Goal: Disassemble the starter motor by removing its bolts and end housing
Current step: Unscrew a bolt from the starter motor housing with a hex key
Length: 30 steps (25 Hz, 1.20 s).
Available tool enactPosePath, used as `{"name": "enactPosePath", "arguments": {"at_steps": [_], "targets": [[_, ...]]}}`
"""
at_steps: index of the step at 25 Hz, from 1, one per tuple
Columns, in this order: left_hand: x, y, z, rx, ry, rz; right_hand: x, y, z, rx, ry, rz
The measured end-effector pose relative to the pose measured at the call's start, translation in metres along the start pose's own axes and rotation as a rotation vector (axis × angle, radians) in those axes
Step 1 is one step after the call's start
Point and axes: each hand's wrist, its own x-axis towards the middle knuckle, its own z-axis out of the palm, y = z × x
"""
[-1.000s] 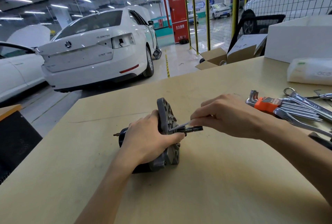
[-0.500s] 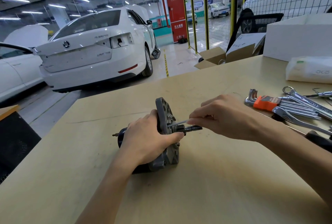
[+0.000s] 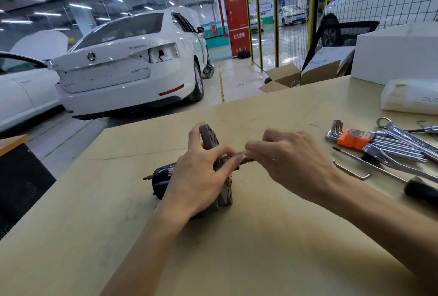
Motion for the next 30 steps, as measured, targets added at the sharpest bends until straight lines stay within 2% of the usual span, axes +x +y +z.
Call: {"name": "enactPosePath", "arguments": {"at_steps": [3,5,7,9,11,13,18,21,26,28,30], "targets": [[0.005,-0.002,-0.001,-0.064,0.009,-0.042,0.003,0.002,0.005,0.198,0.144,0.129],[0.005,-0.001,-0.001,-0.075,0.023,-0.053,0.008,0.010,0.004,0.284,0.163,0.328],[0.004,0.000,0.000,-0.057,0.036,-0.053,0.012,0.020,-0.003,0.307,-0.029,0.615],[0.004,0.001,0.000,-0.043,0.044,-0.048,0.014,0.028,-0.006,0.684,-0.288,0.843],[0.004,0.001,0.000,-0.036,0.040,-0.037,0.013,0.031,-0.004,1.117,-0.404,0.950],[0.004,0.001,-0.001,-0.026,0.023,-0.025,0.011,0.029,0.002,1.299,-0.410,0.914],[0.007,-0.001,-0.001,-0.009,-0.005,-0.012,0.010,0.028,0.007,1.130,-0.297,0.677],[0.009,-0.005,-0.001,-0.031,-0.021,-0.007,0.006,0.029,0.008,0.843,-0.187,0.408],[0.011,-0.012,-0.005,-0.070,-0.053,-0.006,0.001,0.029,0.009,0.433,0.095,0.058],[0.011,-0.013,-0.006,-0.070,-0.074,-0.019,0.004,0.028,0.008,0.289,0.181,-0.047],[0.011,-0.014,-0.007,-0.073,-0.099,-0.037,0.004,0.025,0.011,0.315,0.154,-0.047]]}}
